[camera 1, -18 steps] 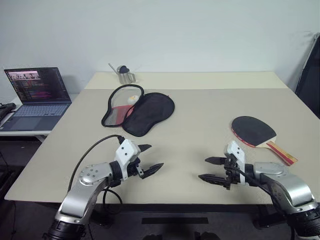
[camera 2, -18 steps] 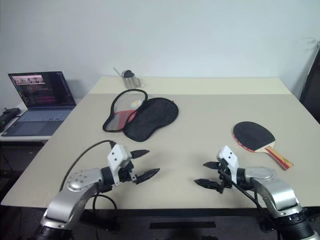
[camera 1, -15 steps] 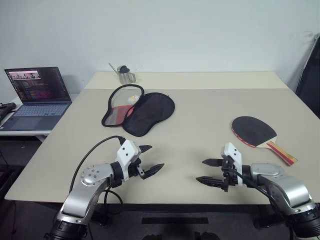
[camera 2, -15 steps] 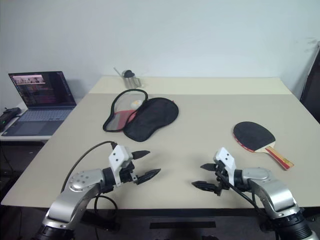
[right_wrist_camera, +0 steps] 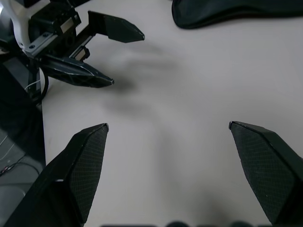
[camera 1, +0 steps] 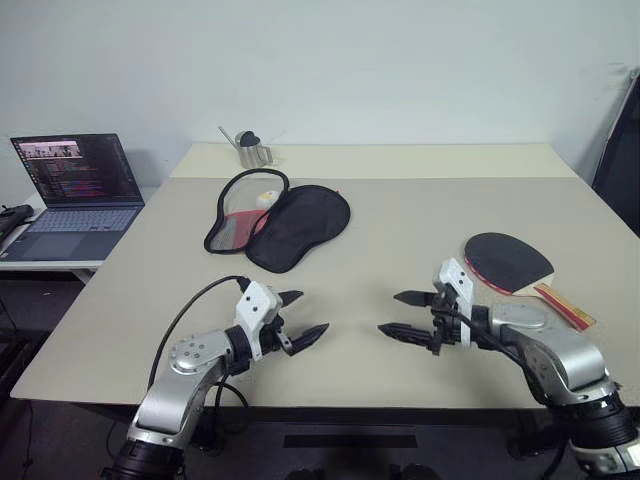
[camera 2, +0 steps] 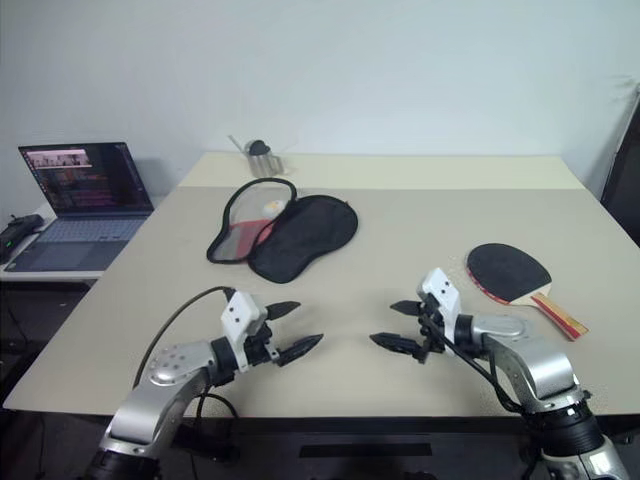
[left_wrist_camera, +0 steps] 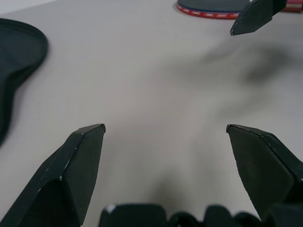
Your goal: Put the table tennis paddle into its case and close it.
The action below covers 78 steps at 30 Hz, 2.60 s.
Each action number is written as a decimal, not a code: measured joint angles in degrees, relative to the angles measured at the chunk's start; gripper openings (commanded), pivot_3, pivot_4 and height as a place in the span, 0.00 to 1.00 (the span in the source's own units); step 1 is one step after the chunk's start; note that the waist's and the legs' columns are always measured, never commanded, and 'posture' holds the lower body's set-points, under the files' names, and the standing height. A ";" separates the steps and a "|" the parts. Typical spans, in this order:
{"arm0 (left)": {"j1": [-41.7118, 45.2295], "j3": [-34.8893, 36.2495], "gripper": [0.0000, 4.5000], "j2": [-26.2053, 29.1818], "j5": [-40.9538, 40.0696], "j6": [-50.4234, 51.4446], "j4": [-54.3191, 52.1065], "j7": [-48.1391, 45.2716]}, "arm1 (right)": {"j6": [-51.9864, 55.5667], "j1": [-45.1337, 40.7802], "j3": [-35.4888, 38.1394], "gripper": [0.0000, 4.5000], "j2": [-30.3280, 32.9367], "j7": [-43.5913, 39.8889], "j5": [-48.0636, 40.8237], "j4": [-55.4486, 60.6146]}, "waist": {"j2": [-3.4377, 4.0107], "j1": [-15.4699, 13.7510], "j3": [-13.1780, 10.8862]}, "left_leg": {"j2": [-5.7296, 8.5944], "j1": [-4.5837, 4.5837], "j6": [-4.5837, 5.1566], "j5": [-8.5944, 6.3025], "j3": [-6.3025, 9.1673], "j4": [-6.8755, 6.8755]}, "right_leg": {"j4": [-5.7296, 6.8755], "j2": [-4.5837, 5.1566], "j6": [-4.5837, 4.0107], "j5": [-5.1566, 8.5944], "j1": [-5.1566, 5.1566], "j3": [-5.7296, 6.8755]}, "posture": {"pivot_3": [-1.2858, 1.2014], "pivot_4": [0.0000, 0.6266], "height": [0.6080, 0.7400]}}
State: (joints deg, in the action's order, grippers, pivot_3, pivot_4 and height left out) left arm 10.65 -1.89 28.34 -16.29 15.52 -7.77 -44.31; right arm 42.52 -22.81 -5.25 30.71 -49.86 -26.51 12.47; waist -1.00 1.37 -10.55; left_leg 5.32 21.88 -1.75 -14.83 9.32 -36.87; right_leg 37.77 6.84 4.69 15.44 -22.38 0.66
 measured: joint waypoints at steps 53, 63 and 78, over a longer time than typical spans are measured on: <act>45.15 -0.01 0.12 -10.93 18.71 -20.54 75.05 13.61 | 1.83 -7.22 7.36 1.00 -1.04 9.96 -6.90 7.44 | -0.12 0.64 0.01 | 0.07 -0.02 -0.08 0.09 -0.06 -0.13 | 0.30 -0.16 0.05 -0.21 -0.14 -0.06 | 0.52 0.24 1.00; 42.96 4.17 0.00 -11.67 15.18 -15.90 70.78 16.57 | 1.80 -7.21 8.71 1.00 0.10 9.97 -7.52 7.37 | -0.12 1.12 0.02 | 0.01 -0.01 -0.13 0.11 -0.06 -0.13 | 0.29 -0.16 0.04 -0.21 -0.18 -0.12 | 0.52 0.24 1.00; 32.85 5.94 0.00 -32.50 7.76 14.40 35.05 32.70 | 1.75 -5.83 13.60 1.00 5.70 8.80 -8.59 6.87 | -0.16 -0.26 0.00 | 0.06 0.33 -0.25 0.18 -0.15 -0.16 | 0.07 -0.04 0.09 -0.21 -0.32 -0.08 | 0.52 0.24 1.00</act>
State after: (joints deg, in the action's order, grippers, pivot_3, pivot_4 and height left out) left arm 43.49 4.06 -4.16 -8.52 29.92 27.28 -11.61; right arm 44.28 -28.64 8.35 36.40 -41.06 -35.09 19.34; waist -1.16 1.10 -10.55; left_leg 5.38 22.21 -2.00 -14.65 9.17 -37.03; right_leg 37.85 6.79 4.77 15.23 -22.70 0.58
